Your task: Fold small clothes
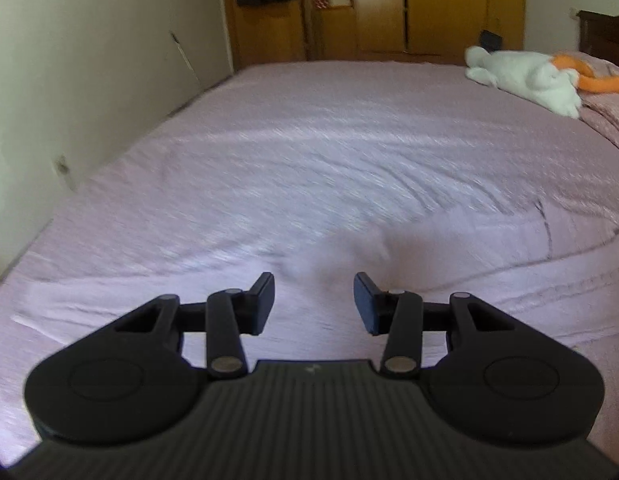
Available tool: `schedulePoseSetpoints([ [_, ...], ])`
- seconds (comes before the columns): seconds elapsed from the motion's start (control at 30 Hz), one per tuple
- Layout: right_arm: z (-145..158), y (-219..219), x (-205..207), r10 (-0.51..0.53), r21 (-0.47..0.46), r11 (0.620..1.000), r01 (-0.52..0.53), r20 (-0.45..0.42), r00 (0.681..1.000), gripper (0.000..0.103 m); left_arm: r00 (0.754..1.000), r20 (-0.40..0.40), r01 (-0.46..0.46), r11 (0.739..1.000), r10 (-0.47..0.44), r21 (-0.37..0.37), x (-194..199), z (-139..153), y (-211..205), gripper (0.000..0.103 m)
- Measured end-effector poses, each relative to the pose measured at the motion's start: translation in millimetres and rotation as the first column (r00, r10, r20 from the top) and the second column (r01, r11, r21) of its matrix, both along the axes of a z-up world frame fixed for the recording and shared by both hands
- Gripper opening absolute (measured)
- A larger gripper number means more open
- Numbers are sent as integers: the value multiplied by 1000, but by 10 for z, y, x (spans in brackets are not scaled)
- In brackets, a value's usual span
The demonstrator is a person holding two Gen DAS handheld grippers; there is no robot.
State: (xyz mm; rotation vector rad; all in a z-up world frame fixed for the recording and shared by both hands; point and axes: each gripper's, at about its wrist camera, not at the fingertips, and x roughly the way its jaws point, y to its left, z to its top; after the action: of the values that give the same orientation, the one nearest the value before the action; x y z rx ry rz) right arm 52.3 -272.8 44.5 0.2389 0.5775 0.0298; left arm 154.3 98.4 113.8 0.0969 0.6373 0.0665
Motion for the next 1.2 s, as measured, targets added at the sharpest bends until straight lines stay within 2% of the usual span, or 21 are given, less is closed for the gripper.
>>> schedulePoseSetpoints([
  [0.2, 67, 352, -163, 47, 31, 998, -47, 8, 999, 67, 994, 42, -99, 992, 96, 77, -186, 414, 555, 46],
  [0.3, 85, 503, -221, 56, 22, 998, -56, 17, 998, 69, 988, 28, -151, 986, 149, 74, -260, 469, 868, 46],
  [0.37, 80, 578, -254, 56, 6, 998, -56, 24, 998, 73, 982, 3, -190, 981, 190, 41, -284, 414, 1054, 48],
  [0.47, 36, 628, -294, 50, 5, 999, -50, 13, 999, 76, 966, -41, -257, 965, 255, -61, -298, 221, 1338, 49],
  [0.6, -52, 624, -347, 6, 26, 1000, -5, -19, 1000, 77, 937, -117, -347, 914, 328, -212, -301, -140, 1653, 49],
  [0.93, -117, 575, -419, -86, 8, 996, 87, -49, 995, 79, 886, -205, -458, 849, 415, -262, -97, -737, 1892, 54],
  [1.0, -120, 567, -414, -92, 23, 995, 93, -58, 994, 80, 886, -189, -463, 834, 424, -301, -57, -792, 1937, 55],
  [1.1, -119, 581, -415, -98, 14, 995, 99, -64, 993, 81, 902, -150, -430, 810, 405, -398, 3, -842, 2017, 69],
  [1.2, -114, 611, -401, -93, -11, 996, 92, -63, 994, 81, 898, -118, -427, 776, 424, -465, 60, -879, 2106, 69],
])
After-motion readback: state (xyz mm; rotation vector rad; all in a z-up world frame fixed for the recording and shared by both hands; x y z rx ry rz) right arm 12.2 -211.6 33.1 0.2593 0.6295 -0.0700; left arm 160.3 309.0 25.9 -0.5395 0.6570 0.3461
